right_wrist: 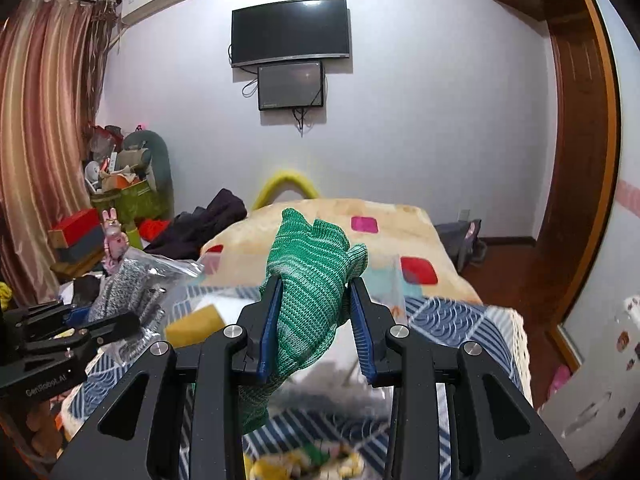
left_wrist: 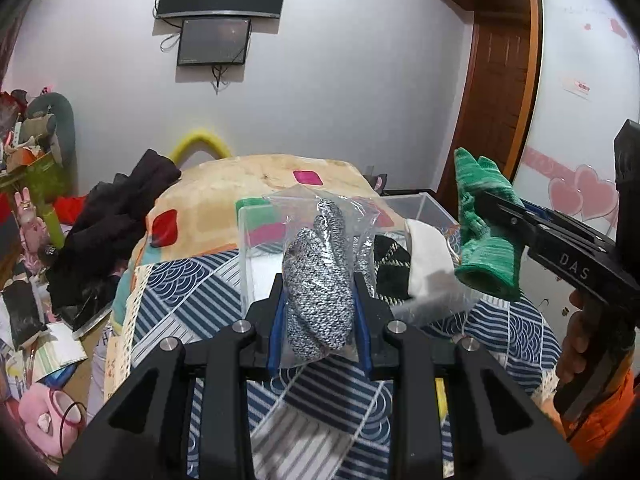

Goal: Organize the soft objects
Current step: 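Drop the bagged glove into the box with the left tool while the right tool drops the green glove in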

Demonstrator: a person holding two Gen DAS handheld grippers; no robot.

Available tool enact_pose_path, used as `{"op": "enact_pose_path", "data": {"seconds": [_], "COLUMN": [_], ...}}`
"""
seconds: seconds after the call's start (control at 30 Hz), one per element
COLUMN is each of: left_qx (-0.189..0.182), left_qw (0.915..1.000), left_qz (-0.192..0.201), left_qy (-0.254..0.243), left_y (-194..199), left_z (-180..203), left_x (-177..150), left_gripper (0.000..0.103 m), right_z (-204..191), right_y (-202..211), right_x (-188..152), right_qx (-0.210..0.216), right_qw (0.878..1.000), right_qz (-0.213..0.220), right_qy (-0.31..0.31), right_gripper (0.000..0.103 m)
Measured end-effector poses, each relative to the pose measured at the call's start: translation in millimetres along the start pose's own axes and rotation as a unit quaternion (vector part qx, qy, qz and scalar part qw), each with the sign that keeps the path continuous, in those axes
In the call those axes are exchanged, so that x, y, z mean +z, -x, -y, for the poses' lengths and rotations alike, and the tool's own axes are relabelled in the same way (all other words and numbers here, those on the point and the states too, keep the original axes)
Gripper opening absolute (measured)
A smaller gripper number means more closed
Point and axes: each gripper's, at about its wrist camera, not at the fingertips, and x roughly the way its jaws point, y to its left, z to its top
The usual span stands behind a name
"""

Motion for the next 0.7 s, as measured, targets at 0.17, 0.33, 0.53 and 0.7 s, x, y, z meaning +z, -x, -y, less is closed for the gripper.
{"op": "enact_pose_path", "data": {"seconds": [0.17, 0.33, 0.53, 0.7], "left_qx": [-0.005, -0.023, -0.019, -0.007], "left_qw": [0.9999, 0.9993, 0.9974, 0.9976], "left_qz": [-0.009, -0.029, -0.067, -0.061], "left_qy": [-0.004, -0.008, -0.014, -0.031], "left_y": [-26.9, -55.4, -92.2, -95.1], "left_z": [1.7, 11.1, 15.2, 20.2], "left_x": [15.4, 19.5, 10.2, 2.2], "left_gripper": [0.029, 0.029, 0.030, 0.036], "right_z": [-9.5, -15.8, -18.3, -9.3], "right_y": [-21.4, -48.3, -67.5, -77.3], "right_x": [6.7, 1.1, -15.6, -20.4], "right_qx": [-0.014, -0.019, -0.010, 0.011], "right_qw": [1.000, 0.998, 0.991, 0.986], "right_qz": [-0.007, -0.044, -0.101, -0.137], "right_qy": [0.026, 0.051, 0.093, 0.089], "right_gripper": [0.030, 0.030, 0.030, 0.030]}}
